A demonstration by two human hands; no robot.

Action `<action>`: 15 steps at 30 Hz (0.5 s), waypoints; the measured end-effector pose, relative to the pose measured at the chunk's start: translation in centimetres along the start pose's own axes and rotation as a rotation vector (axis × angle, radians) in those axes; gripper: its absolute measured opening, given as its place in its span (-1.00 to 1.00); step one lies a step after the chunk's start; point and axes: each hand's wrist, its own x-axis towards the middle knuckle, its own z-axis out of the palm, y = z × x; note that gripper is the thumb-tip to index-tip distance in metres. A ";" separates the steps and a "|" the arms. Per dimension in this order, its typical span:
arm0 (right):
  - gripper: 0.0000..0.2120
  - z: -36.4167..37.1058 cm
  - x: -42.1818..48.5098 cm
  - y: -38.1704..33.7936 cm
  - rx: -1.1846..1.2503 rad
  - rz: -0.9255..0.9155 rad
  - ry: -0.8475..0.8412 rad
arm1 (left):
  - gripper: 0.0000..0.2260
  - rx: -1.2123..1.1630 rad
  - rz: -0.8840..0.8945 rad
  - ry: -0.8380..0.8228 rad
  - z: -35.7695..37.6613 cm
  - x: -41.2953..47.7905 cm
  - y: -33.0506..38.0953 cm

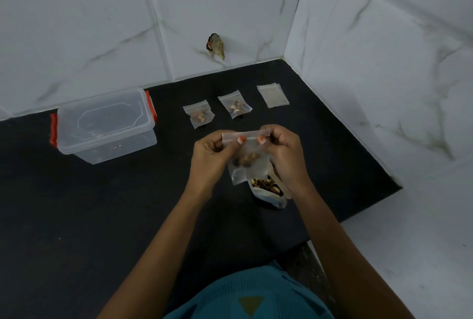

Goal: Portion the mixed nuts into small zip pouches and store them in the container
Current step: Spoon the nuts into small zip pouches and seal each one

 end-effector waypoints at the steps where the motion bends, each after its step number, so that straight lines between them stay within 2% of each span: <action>1: -0.80 -0.1 0.0 0.0 0.007 0.003 -0.016 | -0.89 0.016 0.007 0.005 -0.1 0.1 0.0; 7: -0.85 -0.4 -0.3 -0.4 0.106 0.100 -0.092 | -0.90 0.113 0.043 0.030 -0.3 0.6 -0.1; 15: -0.90 0.1 0.0 0.0 -0.170 0.019 0.033 | -0.88 0.117 0.067 -0.025 0.1 0.3 0.0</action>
